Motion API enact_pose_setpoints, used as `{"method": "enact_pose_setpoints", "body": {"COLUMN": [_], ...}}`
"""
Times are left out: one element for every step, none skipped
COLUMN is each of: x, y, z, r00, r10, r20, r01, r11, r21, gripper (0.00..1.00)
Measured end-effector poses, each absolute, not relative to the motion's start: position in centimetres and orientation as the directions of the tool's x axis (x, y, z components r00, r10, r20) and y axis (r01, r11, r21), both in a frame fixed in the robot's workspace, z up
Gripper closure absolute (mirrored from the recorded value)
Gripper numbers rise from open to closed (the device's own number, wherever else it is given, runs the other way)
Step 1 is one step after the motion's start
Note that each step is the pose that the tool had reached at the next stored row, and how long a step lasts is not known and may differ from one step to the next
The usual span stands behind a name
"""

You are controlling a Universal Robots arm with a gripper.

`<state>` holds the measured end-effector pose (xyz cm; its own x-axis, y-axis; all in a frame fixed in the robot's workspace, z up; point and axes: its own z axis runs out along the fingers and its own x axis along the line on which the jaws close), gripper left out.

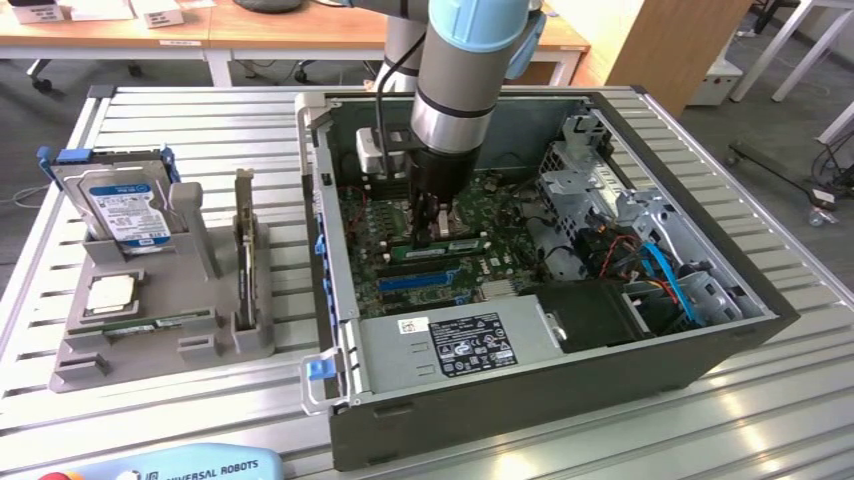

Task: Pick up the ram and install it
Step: 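Press down the ram until it locks into place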

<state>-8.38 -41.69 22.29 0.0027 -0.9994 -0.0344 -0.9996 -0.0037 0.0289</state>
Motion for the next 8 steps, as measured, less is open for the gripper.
{"method": "enact_pose_setpoints", "body": {"x": [-8.37, -8.38, -8.38, -8.38, -8.37, -8.37, -8.37, -8.37], "y": [-41.69, -41.69, -41.69, -41.69, -41.69, -41.69, -41.69, -41.69], "z": [22.27, 22.24, 22.24, 22.24, 22.23, 22.23, 22.23, 22.23], "r00": [0.003, 0.003, 0.003, 0.003, 0.003, 0.003, 0.003, 0.003], "r10": [-0.999, -0.999, -0.999, -0.999, -0.999, -0.999, -0.999, -0.999], "r20": [-0.035, -0.035, -0.034, -0.034, -0.035, -0.035, -0.035, -0.035], "r01": [-1.000, -1.000, -1.000, -1.000, -1.000, -1.000, -1.000, -1.000], "r11": [-0.004, -0.004, -0.004, -0.004, -0.004, -0.004, -0.004, -0.004], "r21": [0.029, 0.029, 0.029, 0.029, 0.029, 0.029, 0.029, 0.029], "gripper": [0.90, 0.90, 0.90, 0.90, 0.90, 0.90, 0.90, 0.90]}}
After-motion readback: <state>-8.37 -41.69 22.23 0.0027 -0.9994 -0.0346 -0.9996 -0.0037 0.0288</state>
